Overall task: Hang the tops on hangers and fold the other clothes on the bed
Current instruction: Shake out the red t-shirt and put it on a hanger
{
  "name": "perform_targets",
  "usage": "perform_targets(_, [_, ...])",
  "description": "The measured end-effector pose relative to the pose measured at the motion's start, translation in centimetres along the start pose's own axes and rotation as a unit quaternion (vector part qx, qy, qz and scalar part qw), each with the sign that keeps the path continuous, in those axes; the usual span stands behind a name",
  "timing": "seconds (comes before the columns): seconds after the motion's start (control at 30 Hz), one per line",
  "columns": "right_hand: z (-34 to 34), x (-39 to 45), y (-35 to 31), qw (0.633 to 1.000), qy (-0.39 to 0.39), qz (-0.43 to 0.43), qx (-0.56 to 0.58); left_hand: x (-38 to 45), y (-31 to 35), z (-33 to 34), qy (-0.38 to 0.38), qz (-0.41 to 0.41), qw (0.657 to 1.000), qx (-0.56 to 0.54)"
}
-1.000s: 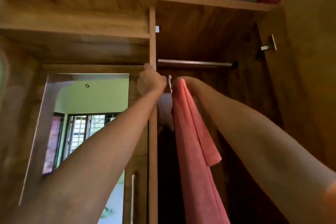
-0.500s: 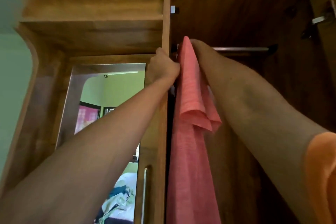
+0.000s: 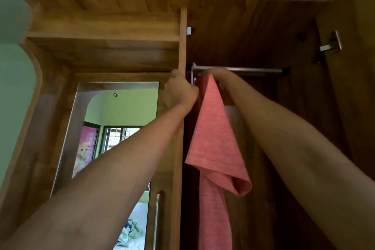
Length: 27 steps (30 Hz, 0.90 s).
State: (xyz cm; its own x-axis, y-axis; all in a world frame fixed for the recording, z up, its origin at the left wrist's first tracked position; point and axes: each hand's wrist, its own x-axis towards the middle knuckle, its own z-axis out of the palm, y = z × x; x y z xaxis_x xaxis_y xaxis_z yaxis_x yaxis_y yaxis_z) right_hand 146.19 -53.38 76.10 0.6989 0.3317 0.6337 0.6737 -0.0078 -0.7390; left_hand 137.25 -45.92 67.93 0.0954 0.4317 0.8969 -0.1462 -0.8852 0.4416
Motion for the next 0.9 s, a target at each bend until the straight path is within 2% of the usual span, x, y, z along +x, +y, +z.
perform_targets(0.07, [0.1, -2.7, -0.7, 0.999, 0.020, -0.006, -0.030, -0.2, -0.2, 0.8, 0.055, 0.079, 0.992, 0.082])
perform_targets(0.17, [-0.1, -5.0, -0.2, 0.998, 0.041, -0.019, -0.037, -0.8, -0.3, 1.8, 0.116, 0.228, 0.962, 0.096])
perform_targets(0.27, [-1.1, -7.3, 1.0, 0.991, 0.105, -0.038, -0.080, -2.1, 0.1, 2.1, 0.110, 0.340, 0.931, 0.067])
perform_targets(0.37, [-2.8, -11.2, 2.6, 0.972, 0.170, -0.052, -0.151, -4.8, 1.2, 1.0, 0.054, 0.373, 0.926, -0.033])
perform_targets(0.47, [-4.4, -17.4, 4.5, 0.956, 0.215, -0.034, -0.198, -8.5, 2.1, -0.3, -0.089, 0.318, 0.924, -0.193])
perform_targets(0.53, [-5.3, -22.3, 5.4, 0.944, 0.245, -0.023, -0.219, -11.4, 2.3, -1.0, -0.192, 0.234, 0.899, -0.318])
perform_targets(0.6, [-5.4, -27.6, 5.9, 0.931, 0.284, -0.021, -0.229, -14.8, 2.2, -1.8, -0.289, 0.138, 0.836, -0.445])
perform_targets(0.7, [-4.7, -35.8, 6.3, 0.903, 0.343, 0.025, -0.257, -20.8, 2.1, -3.6, -0.373, 0.034, 0.717, -0.588])
perform_targets(0.77, [-3.5, -41.0, 6.4, 0.884, 0.384, 0.067, -0.257, -24.8, 1.7, -5.9, -0.422, -0.016, 0.644, -0.638])
perform_targets(0.9, [-1.8, -52.0, 6.4, 0.847, 0.440, 0.106, -0.279, -32.9, 1.0, -9.2, -0.499, -0.087, 0.544, -0.669])
